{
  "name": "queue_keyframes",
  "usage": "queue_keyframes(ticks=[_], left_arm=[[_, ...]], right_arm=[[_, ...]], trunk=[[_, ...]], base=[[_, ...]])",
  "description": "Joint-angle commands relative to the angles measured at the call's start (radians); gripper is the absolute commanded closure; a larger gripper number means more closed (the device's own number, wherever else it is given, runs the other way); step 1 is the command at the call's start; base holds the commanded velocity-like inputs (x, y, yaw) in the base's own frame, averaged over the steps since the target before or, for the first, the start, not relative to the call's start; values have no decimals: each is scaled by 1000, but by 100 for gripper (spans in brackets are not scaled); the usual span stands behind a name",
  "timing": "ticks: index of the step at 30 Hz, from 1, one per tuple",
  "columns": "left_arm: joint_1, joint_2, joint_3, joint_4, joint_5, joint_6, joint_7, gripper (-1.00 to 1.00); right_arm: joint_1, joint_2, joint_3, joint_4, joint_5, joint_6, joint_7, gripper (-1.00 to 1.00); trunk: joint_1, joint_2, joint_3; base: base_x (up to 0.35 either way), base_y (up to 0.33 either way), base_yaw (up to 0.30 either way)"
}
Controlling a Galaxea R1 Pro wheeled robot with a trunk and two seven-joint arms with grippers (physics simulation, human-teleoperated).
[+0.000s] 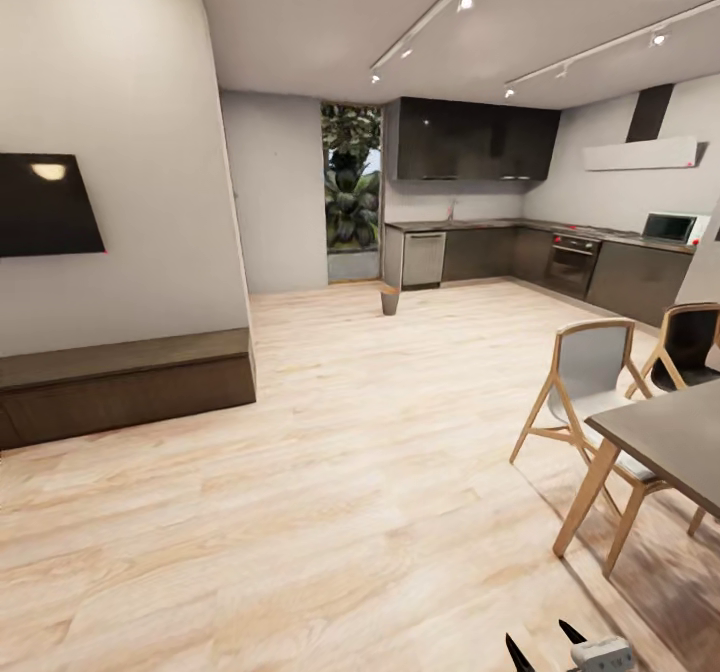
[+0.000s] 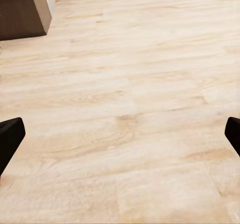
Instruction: Put the three can of soda from the living room inside the tash can in the kitchen.
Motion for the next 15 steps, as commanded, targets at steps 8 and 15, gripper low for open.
queue_keyframes(ticks=[8, 15], left_arm=[[0, 0, 0, 0, -2, 0, 0, -100], [0, 0, 0, 0, -1, 0, 0, -100]], right_arm=[[0, 0, 0, 0, 0, 0, 2, -100], [0, 0, 0, 0, 0, 2, 1, -100]], trunk=[[0, 0, -10], [0, 0, -13]], base=[[322, 97, 61], [322, 92, 10]])
